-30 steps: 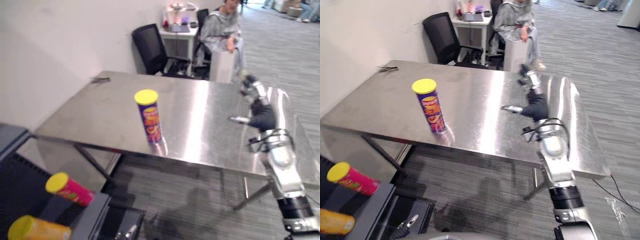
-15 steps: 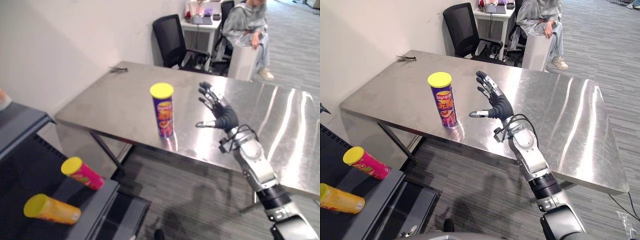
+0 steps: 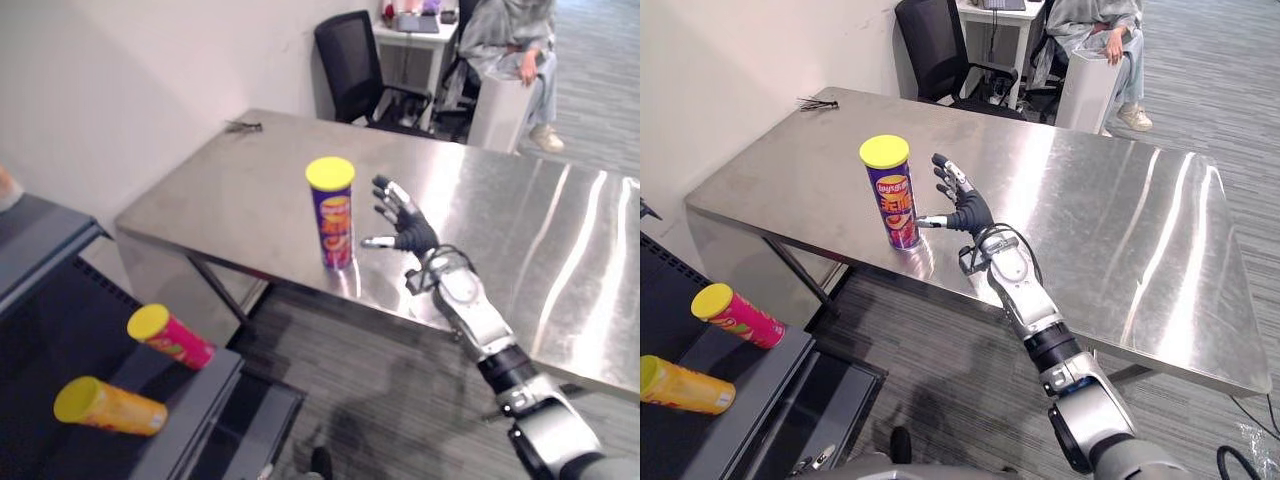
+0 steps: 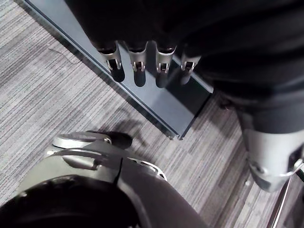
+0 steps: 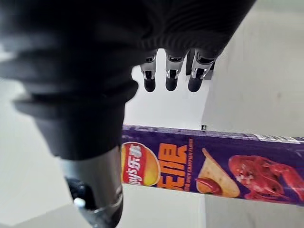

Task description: Put the gum and the chips on the shelf.

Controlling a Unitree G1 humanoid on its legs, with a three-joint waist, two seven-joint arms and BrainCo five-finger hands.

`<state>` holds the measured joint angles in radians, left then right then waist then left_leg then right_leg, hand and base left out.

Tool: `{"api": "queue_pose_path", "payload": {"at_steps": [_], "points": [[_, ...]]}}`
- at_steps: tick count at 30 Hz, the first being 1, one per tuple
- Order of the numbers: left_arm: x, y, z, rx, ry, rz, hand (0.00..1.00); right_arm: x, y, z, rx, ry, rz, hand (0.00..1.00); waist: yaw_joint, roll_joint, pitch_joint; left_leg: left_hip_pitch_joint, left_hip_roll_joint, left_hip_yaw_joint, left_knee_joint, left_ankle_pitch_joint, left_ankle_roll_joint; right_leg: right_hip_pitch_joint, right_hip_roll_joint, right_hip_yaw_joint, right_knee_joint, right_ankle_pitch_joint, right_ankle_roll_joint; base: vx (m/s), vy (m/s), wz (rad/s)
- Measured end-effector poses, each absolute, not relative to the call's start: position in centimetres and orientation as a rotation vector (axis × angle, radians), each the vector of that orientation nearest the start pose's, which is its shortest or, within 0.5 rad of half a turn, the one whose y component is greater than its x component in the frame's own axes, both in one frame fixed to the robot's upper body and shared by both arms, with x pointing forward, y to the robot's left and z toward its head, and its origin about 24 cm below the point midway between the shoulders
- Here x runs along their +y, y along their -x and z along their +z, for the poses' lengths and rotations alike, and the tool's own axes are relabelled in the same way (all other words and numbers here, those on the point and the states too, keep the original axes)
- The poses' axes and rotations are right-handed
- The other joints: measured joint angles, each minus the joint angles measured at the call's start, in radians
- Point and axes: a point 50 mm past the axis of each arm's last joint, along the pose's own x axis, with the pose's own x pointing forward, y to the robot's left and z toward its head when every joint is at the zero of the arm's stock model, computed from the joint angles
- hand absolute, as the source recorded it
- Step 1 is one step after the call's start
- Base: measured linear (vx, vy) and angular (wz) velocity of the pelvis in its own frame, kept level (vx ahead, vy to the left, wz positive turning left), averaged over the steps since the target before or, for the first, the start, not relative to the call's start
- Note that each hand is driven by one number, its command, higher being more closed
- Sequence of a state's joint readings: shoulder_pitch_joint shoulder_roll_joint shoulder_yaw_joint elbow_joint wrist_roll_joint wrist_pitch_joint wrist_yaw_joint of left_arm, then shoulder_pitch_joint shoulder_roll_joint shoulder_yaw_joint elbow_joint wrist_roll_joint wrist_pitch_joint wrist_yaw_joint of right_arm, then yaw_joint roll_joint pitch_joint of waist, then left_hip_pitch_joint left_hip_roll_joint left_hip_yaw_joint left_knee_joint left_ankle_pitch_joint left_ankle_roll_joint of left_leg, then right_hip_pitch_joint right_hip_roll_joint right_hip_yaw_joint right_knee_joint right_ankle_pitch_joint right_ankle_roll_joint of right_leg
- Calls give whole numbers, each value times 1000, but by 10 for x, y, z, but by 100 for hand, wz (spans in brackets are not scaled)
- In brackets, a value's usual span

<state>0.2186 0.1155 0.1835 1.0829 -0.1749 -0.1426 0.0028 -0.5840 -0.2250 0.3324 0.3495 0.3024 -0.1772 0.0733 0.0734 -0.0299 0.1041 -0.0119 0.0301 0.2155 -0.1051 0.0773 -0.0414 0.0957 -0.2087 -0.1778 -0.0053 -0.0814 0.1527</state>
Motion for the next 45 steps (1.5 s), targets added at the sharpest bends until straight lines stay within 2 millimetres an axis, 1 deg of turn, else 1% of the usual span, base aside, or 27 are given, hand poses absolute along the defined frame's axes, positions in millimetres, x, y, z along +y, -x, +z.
{"api": "queue_pose_path", "payload": {"at_steps": [3, 6, 17, 23, 29, 32, 34, 37, 38, 40, 45], "points": [[223, -41, -163, 1100, 122, 403, 0, -83, -341, 127, -291, 83, 461, 0, 11, 1, 6, 0, -1, -4, 0, 0, 0, 3, 0, -4, -1, 0, 0, -7, -2, 5], [223, -41, -163, 1099, 123, 403, 0, -80, -343, 122, -263, 77, 460, 0, 13, 2, 7, 0, -2, -10, 0, 0, 0, 11, 0, -12, -10, 0, 0, 11, -7, 7], [223, -43, -162, 1091, 124, 401, 0, -73, -352, 123, -232, 98, 457, 0, 16, 5, 30, 0, -2, -13, 0, -2, -3, 14, 0, -18, -11, 0, 0, 0, 0, 0], [223, -43, -162, 1091, 125, 403, 0, -71, -360, 136, -251, 108, 426, 0, 17, 7, 34, -3, -4, -29, 0, -2, -3, 21, 1, -37, -11, 0, 0, -8, -9, 8], [223, -47, -162, 1081, 126, 417, 0, -69, -370, 154, -286, 95, 400, 0, 29, 7, 60, -9, -6, -43, 0, -4, -6, 29, 0, -53, -14, -1, 0, -8, -9, 7], [223, -50, -162, 1075, 127, 417, 0, -68, -370, 157, -295, 88, 390, 0, 31, 7, 60, -20, -9, -64, 0, 0, -5, 29, 1, -75, -14, -1, 0, 14, -14, 20], [223, -52, -161, 1067, 131, 423, 0, -67, -371, 159, -299, 84, 391, 0, 45, 6, 61, -22, -11, -72, 0, 3, -1, 32, 1, -89, -14, -1, 0, 19, -14, 14], [223, -52, -161, 1065, 130, 426, 0, -60, -369, 158, -299, 67, 408, 0, 48, 6, 61, -22, -14, -86, 0, 4, 0, 37, 0, -99, -11, -1, 0, 24, -7, 14], [223, -52, -161, 1064, 130, 426, 0, -59, -369, 158, -298, 67, 412, 100, 49, 5, 61, -22, -14, -88, 0, 4, 0, 38, -1, -101, -11, -1, 0, 24, -7, 10], [223, -53, -161, 1060, 130, 425, 0, -57, -368, 158, -298, 61, 417, 100, 55, 5, 62, -22, -15, -90, 0, 3, 0, 39, -1, -106, -10, -1, 0, 15, -7, 4], [223, -53, -161, 1059, 130, 425, 0, -50, -366, 157, -293, 53, 444, 100, 56, 5, 62, -22, -14, -90, 0, 3, 0, 39, -1, -111, -10, -1, 0, 0, 0, 0]]}}
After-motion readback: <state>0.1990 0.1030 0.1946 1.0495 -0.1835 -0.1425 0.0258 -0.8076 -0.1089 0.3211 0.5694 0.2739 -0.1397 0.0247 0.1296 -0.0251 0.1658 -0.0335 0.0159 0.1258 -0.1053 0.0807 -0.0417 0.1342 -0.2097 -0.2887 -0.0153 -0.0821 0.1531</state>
